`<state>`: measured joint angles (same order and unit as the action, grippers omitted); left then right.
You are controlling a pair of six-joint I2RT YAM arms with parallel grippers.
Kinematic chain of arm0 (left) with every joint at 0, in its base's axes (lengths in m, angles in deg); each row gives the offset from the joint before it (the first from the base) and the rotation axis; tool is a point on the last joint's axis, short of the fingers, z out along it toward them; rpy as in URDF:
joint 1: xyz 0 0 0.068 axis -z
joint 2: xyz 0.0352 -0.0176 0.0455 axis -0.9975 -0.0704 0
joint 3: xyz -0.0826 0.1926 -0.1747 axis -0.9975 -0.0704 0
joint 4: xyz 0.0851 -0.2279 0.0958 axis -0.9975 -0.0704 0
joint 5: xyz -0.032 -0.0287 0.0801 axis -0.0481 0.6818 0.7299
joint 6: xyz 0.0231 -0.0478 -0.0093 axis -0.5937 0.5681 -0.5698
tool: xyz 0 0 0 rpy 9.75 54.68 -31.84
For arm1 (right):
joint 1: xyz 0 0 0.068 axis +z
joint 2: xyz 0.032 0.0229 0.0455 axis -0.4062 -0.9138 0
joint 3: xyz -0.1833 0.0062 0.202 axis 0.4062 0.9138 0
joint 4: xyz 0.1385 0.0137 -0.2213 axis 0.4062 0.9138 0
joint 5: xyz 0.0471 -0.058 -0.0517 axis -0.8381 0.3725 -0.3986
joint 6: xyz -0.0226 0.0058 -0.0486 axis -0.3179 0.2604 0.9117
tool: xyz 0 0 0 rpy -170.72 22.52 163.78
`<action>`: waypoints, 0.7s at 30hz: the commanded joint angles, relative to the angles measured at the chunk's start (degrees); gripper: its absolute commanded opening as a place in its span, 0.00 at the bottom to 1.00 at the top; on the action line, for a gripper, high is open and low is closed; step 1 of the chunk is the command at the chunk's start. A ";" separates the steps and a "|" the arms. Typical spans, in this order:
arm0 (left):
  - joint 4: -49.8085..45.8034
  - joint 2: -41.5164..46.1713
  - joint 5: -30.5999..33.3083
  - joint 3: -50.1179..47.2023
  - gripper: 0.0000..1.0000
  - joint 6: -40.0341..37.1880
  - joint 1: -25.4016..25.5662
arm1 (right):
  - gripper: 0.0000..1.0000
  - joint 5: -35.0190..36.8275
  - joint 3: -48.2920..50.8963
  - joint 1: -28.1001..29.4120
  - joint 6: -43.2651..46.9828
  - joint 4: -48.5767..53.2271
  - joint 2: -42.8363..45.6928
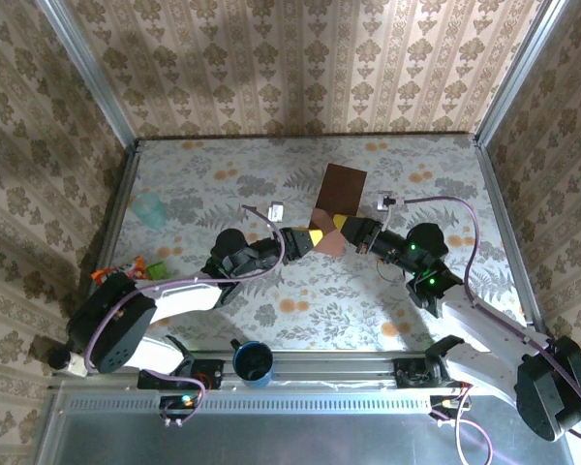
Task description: Fold a paper plane with a square sheet of paper (fold left side to right side)
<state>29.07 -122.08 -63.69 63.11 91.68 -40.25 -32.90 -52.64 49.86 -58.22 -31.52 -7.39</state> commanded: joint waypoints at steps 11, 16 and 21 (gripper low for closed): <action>3.61 -0.74 0.20 0.22 0.00 1.77 -1.54 | 0.26 3.88 -0.48 0.41 5.24 8.49 3.43; -0.75 0.32 -0.13 -0.56 0.00 0.84 -2.78 | 0.45 8.19 -2.76 -0.21 11.60 23.57 8.57; -23.69 5.03 0.17 2.74 0.00 -8.27 -3.67 | 0.57 19.04 -7.06 -1.90 17.32 45.17 11.70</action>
<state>20.11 -120.46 -63.58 63.17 90.09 -43.46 -22.65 -55.92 48.89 -46.55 -2.69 3.19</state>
